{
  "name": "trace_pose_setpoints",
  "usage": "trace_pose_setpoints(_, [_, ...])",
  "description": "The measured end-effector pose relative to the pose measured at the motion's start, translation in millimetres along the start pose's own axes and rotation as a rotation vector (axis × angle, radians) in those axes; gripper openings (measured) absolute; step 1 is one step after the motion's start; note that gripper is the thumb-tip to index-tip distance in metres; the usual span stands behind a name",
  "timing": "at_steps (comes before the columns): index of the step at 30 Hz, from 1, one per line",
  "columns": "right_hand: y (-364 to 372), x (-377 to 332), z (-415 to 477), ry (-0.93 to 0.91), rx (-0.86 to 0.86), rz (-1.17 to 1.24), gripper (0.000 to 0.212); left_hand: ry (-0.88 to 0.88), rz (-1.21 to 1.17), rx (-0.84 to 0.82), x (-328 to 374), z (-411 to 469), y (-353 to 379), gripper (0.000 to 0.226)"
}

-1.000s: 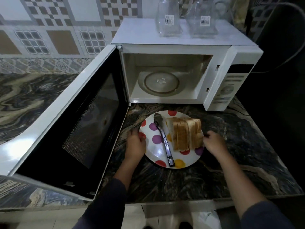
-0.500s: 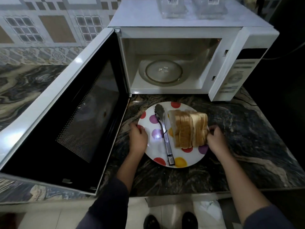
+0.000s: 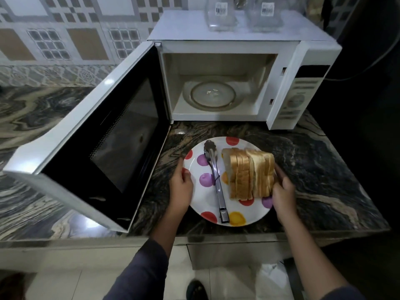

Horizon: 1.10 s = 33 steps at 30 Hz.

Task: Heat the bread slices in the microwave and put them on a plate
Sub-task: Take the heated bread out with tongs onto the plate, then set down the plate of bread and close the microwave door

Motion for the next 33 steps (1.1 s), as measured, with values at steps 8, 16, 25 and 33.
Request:
trace_pose_setpoints(8, [-39.4, 15.8, -56.3, -0.008, 0.04, 0.075, 0.037, 0.032, -0.029, 0.065, 18.7, -75.5, -21.8, 0.043])
trace_pose_setpoints(16, [-71.8, 42.6, -139.0, -0.019, -0.037, 0.143, 0.033, 0.025, -0.029, 0.16, 37.1, -173.8, -65.1, 0.041])
trace_pose_setpoints(25, [-44.9, 79.7, -235.0, -0.022, -0.195, 0.093, 0.032, -0.065, 0.039, 0.323, 22.9, -275.3, -164.8, 0.041])
trace_pose_setpoints(33, [41.8, 103.9, -301.9, -0.004, -0.36, 0.026, 0.038, -0.125, 0.083, 0.478, -0.1, -311.3, -270.2, 0.037])
Point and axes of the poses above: each hand's wrist, its own z-axis towards the middle knuckle, its own y-axis out of the palm, x = y × z, the point moved 6 cm from there along z, towards the middle knuckle, and after that the axes turned 9 degrees about y, right-handed, at the moved point
